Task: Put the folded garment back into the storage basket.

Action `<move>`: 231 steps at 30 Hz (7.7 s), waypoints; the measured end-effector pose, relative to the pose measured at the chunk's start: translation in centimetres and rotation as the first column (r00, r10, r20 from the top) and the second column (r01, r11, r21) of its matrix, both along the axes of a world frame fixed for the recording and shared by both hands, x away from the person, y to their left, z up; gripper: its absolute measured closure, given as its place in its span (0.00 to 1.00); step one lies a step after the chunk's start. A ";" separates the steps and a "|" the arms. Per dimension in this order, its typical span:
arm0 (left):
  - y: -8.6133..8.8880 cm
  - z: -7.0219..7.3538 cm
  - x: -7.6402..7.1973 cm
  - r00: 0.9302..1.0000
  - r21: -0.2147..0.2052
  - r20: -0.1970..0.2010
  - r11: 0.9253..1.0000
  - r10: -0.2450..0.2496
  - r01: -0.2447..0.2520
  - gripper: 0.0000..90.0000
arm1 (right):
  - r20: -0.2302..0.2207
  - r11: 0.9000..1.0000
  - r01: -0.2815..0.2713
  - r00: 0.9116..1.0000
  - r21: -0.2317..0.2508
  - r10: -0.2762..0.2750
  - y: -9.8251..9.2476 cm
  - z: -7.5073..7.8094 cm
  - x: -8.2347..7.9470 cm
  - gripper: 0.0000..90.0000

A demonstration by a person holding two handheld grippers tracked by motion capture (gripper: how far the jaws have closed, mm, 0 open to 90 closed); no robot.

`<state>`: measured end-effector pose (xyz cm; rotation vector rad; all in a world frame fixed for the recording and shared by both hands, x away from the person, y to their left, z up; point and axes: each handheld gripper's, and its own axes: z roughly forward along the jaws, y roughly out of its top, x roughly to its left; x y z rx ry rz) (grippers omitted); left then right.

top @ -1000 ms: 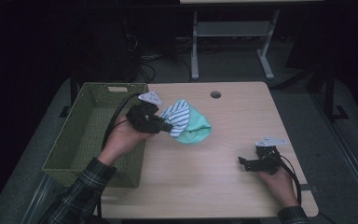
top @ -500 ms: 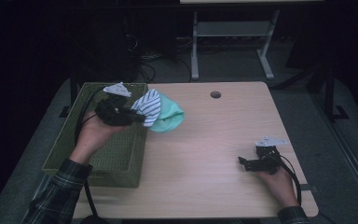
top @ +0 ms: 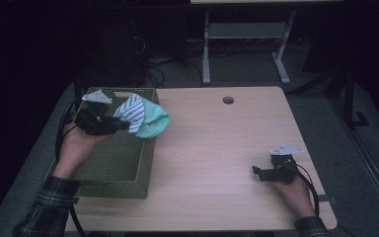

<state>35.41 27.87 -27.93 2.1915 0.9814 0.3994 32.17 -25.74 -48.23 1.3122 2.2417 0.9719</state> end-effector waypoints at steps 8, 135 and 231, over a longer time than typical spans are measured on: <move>2.8 -1.7 -0.1 0.995 0.017 -0.023 0.995 0.102 -0.102 0.83 | 0.000 1.000 -0.001 1.000 -0.001 0.001 0.0 0.0 0.0 0.12; -5.2 -2.7 1.2 1.000 -0.099 -0.005 0.995 -0.024 0.024 0.15 | 0.000 1.000 -0.001 1.000 -0.001 0.001 0.0 0.0 0.0 0.11; -19.8 -19.9 -1.7 0.974 -0.011 0.017 0.974 -0.226 0.226 0.14 | -0.001 1.000 -0.009 1.000 -0.004 0.009 0.0 0.0 0.0 0.11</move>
